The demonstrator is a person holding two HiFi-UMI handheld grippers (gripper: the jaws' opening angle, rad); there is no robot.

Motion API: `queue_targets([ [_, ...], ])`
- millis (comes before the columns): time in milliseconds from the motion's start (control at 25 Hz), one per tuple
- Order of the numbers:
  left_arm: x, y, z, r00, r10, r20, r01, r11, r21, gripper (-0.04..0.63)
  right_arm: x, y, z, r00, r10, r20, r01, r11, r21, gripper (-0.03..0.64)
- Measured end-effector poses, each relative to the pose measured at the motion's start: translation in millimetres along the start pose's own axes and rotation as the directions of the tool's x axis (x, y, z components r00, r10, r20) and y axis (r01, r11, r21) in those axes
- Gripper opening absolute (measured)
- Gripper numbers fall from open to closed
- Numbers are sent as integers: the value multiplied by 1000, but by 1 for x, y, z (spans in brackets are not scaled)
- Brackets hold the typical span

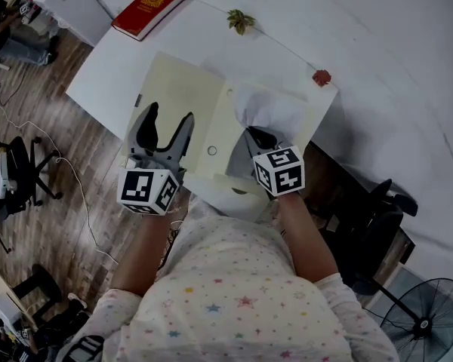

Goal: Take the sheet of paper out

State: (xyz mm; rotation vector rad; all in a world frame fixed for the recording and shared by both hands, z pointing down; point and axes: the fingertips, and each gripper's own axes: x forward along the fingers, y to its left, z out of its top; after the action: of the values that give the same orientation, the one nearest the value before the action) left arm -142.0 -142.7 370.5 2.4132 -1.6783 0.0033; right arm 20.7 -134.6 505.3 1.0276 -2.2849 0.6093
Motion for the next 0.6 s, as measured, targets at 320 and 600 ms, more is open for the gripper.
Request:
queue_targets([
  [320,-1,-7,6,1000,-8,14,8,1000,4,296,-16,-5,9,997,-54,49,57,997,-47,18],
  [600,-1,-12,11,999,-20,27,20,1000,4,295,-31,-20,21,984,-122,128,124,992,-3,18],
])
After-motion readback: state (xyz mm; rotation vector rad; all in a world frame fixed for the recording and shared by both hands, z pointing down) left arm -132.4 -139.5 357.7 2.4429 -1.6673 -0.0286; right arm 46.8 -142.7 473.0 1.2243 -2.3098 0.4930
